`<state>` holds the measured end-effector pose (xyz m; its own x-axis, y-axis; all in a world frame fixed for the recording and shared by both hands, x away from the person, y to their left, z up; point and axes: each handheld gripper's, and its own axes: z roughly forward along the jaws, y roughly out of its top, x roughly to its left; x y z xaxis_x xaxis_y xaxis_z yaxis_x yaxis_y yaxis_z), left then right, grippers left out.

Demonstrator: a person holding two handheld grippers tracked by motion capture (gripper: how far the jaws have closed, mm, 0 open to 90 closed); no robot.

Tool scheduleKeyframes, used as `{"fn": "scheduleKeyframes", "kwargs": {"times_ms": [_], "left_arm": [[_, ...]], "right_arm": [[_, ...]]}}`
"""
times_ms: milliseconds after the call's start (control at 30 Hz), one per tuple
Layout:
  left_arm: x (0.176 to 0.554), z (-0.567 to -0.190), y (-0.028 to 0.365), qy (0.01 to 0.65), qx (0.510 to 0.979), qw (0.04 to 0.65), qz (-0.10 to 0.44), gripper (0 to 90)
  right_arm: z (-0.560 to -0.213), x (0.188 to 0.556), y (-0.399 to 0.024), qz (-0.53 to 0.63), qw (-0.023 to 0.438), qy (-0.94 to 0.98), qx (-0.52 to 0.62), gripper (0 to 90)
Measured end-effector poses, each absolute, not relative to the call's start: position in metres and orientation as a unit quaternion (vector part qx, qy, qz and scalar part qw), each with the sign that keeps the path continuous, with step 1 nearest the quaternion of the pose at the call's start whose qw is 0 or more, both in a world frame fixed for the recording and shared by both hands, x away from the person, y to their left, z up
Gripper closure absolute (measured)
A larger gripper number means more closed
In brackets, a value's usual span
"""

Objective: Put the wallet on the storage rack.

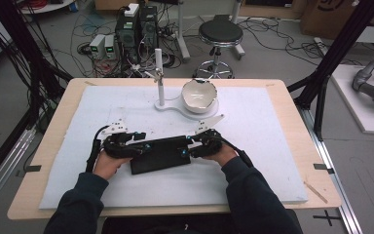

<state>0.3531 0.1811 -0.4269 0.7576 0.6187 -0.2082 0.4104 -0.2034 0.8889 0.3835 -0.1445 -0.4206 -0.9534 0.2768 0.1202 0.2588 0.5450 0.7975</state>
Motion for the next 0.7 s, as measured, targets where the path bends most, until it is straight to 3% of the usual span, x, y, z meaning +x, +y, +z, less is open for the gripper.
{"fn": "scheduleKeyframes", "kwargs": {"times_ms": [200, 533, 700], "left_arm": [[0.353, -0.421, 0.194, 0.363, 0.743, 0.550, 0.116, 37.7], [0.351, -0.417, 0.221, 0.399, 0.709, 0.555, 0.172, 38.6], [0.351, -0.416, 0.234, 0.419, 0.691, 0.558, 0.188, 38.5]], "right_arm": [[-0.413, 0.384, -0.154, 0.449, 0.050, 0.877, 0.166, 69.1], [-0.405, 0.388, -0.184, 0.463, 0.108, 0.853, 0.216, 72.3], [-0.410, 0.387, -0.184, 0.474, 0.102, 0.848, 0.216, 72.3]]}}
